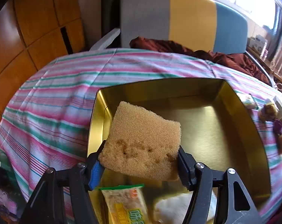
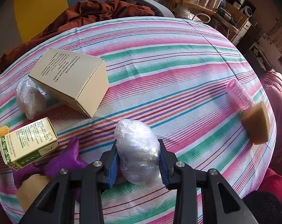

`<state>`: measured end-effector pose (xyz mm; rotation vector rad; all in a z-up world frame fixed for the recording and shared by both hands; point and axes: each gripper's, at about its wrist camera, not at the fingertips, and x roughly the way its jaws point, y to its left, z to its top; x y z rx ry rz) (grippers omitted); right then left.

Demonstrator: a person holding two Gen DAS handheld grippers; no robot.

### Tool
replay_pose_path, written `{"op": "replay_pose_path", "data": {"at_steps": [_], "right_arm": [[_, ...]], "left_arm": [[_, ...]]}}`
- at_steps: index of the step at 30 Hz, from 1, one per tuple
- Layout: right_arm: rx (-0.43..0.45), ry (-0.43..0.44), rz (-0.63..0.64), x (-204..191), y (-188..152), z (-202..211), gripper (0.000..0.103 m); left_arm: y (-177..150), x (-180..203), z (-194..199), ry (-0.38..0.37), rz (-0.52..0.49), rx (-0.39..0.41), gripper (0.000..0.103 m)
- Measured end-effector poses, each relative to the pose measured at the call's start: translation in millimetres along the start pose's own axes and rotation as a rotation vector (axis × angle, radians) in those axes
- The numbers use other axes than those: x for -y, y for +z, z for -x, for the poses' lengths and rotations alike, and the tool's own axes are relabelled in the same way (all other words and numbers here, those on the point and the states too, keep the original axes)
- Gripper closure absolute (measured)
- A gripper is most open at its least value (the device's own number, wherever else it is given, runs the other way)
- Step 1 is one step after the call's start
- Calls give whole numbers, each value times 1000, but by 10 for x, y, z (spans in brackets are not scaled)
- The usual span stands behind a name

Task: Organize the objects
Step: 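Carry the yellow sponge into the tray with the left tool while the right tool grasps the plastic-wrapped bundle, then carry the plastic-wrapped bundle to the gold tray with the right tool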

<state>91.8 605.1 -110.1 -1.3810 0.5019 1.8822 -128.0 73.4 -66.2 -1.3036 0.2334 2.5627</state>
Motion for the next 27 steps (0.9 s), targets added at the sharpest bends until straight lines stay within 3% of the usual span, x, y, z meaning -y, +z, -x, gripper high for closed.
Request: {"op": "replay_pose_path", "data": {"at_steps": [8, 12, 16, 27], "right_arm": [[-3, 7, -15, -70, 100, -56, 67], [-4, 18, -32, -48, 112, -37, 67], [8, 24, -51, -18, 129, -10, 67], [108, 77, -53, -103, -102, 469, 67]], "left_arm": [[-65, -60, -182, 27, 21, -47, 31], [-89, -43, -73, 51, 16, -18, 19], [-115, -33, -15, 62, 12, -12, 19], [-308, 16, 554, 25, 79, 117, 19]]}}
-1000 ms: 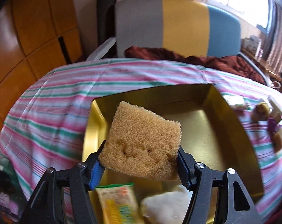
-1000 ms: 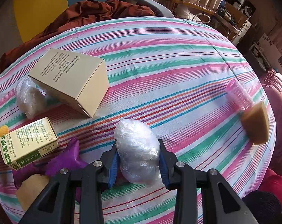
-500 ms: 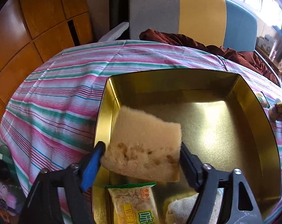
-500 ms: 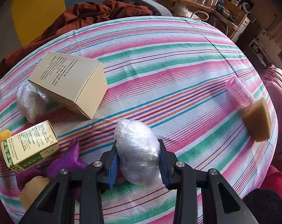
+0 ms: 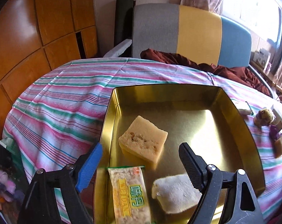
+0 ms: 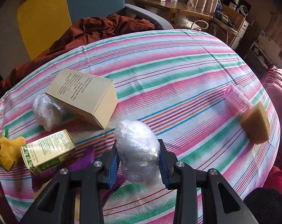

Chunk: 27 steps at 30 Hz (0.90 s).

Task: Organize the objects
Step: 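Carry the plastic-wrapped bundle to the gold tray with the right tool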

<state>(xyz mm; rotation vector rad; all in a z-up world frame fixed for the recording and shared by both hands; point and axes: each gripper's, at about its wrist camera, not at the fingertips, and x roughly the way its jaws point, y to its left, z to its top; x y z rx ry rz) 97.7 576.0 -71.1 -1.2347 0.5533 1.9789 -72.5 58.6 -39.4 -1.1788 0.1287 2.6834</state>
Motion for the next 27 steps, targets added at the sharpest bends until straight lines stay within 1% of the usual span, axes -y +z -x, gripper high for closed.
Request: {"op": "replay_pose_path", "data": {"at_steps": [3, 5, 7, 10, 14, 17, 20, 24, 27], "right_arm": [[55, 35, 9, -69, 72, 172, 67], [105, 58, 28, -165, 91, 352, 67], [153, 98, 59, -313, 80, 594, 67], [191, 203, 151, -692, 32, 889, 67], [217, 347, 323, -1418, -152, 1189, 67], [201, 451, 458, -2016, -447, 1319, 67], [146, 546, 567, -2573, -782, 1337, 67], [68, 623, 665, -3203, -1209, 1279, 67], [15, 658, 715, -3569, -1436, 1206, 65]], "left_arm": [[-46, -33, 112, -16, 26, 14, 19], [-86, -61, 178, -15, 29, 27, 19], [-114, -107, 228, -10, 35, 41, 19], [-143, -206, 280, -6, 63, 51, 19], [-182, -363, 322, 2, 113, 58, 19], [-224, -481, 345, 13, 144, 59, 19], [-267, -584, 357, 24, 166, 57, 19], [-339, -687, 362, 33, 191, 50, 19], [-377, -731, 362, 35, 200, 47, 19]]}}
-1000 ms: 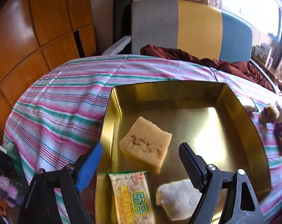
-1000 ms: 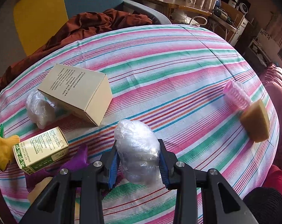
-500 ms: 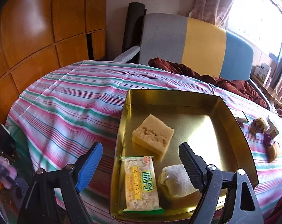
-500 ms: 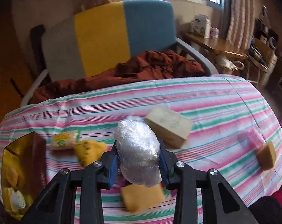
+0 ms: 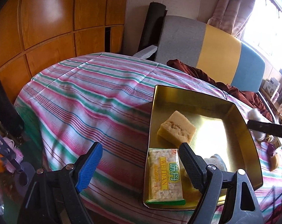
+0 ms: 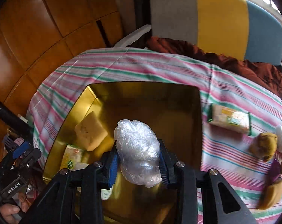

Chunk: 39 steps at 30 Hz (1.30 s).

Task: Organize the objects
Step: 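Carry the plastic-wrapped bundle to the gold tray with the right tool, then release the bundle in the tray and move both tools back to the items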

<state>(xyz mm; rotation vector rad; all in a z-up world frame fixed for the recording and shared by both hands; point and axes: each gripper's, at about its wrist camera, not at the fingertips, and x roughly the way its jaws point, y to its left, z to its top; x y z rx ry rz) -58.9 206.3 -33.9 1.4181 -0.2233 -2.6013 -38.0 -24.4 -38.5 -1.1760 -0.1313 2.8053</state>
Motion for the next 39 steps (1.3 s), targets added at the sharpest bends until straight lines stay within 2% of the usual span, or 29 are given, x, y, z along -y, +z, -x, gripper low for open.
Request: {"op": "replay_pose_path", "data": {"at_steps": [6, 8, 10, 12, 15, 17, 19, 24, 27, 30, 39], "right_arm": [[-78, 60, 9, -351, -31, -409, 62], [-88, 65, 14, -404, -47, -479, 57], [-96, 76, 14, -431, -62, -508, 43], [-102, 76, 12, -433, -82, -517, 40], [-105, 83, 5, -393, -135, -477, 40], [-92, 77, 11, -368, -170, -413, 36], [-77, 66, 20, -344, -211, -326, 32], [-37, 23, 38, -249, -330, -101, 29], [-14, -3, 26, -125, -412, 48, 24], [14, -30, -16, 99, -465, 213, 24], [92, -195, -212, 1143, -569, 812, 23]], "left_arm": [[-45, -63, -19, -2, 11, -12, 19], [-62, -81, -30, -1, 15, -17, 18], [-84, -90, -45, 1, 18, -24, 18], [-102, -87, -58, 0, 19, -31, 18], [-122, -76, -52, 1, 14, -30, 18], [-125, -49, -38, 6, 4, -24, 18], [-121, -24, -24, 7, -4, -20, 18], [-115, 81, 11, 5, -33, -16, 17], [-121, 159, 38, 0, -55, -15, 17], [-122, 237, 66, -7, -77, -11, 17], [-128, 514, 109, -44, -139, -13, 17]]}}
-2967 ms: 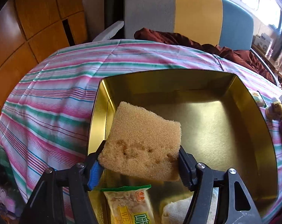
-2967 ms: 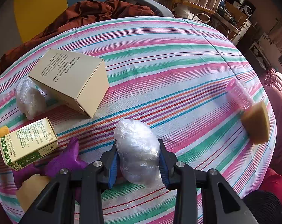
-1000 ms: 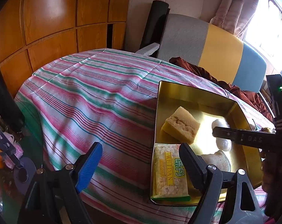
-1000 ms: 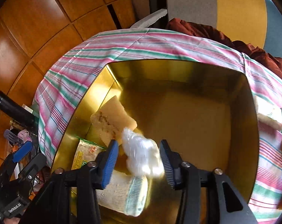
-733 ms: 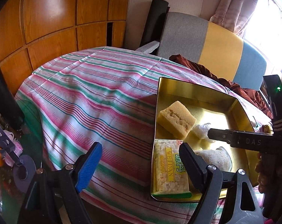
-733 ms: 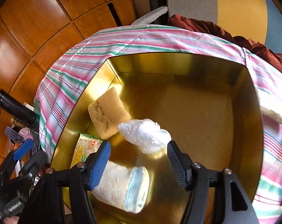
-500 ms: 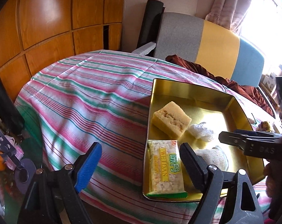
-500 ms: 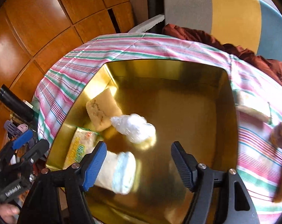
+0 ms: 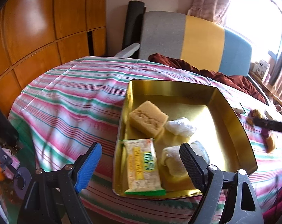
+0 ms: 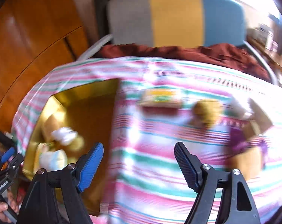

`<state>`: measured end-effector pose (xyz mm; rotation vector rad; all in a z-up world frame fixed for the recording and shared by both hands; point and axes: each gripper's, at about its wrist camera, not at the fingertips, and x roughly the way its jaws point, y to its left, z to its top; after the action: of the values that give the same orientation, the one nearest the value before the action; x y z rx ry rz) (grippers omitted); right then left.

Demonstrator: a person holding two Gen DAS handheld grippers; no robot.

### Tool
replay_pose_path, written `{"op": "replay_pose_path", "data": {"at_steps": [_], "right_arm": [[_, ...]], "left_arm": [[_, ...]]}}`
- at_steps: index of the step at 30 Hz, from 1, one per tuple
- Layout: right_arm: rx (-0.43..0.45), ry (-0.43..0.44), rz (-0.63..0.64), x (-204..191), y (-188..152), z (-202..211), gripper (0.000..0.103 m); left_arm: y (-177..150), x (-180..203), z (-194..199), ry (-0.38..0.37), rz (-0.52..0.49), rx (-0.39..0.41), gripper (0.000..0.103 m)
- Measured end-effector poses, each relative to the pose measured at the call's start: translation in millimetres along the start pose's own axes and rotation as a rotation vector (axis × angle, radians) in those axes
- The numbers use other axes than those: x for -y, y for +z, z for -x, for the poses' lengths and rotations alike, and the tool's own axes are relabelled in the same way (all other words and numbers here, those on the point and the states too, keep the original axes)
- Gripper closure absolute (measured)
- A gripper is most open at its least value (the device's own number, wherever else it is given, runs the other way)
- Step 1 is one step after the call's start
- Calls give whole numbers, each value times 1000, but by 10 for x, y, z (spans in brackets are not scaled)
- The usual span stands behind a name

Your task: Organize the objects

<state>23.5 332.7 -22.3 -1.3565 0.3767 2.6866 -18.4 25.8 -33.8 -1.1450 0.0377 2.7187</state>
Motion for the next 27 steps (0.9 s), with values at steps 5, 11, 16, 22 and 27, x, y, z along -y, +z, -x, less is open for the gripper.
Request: {"op": "replay_pose_path", "data": {"at_steps": [5, 11, 16, 22, 27], "right_arm": [[39, -122, -141, 834, 103, 221, 23], [94, -206, -435, 1974, 57, 394, 20], [49, -161, -783, 2705, -315, 272, 20], [50, -74, -900, 2864, -424, 264, 20], [52, -35, -903, 2856, -431, 265, 20]], "left_arm": [[27, 201, 17, -32, -47, 3, 17], [107, 599, 34, -95, -123, 3, 17], [168, 1190, 27, -193, -237, -12, 17], [166, 2135, -2, -363, -398, -41, 17], [121, 2857, -104, -475, -513, -75, 17]]}}
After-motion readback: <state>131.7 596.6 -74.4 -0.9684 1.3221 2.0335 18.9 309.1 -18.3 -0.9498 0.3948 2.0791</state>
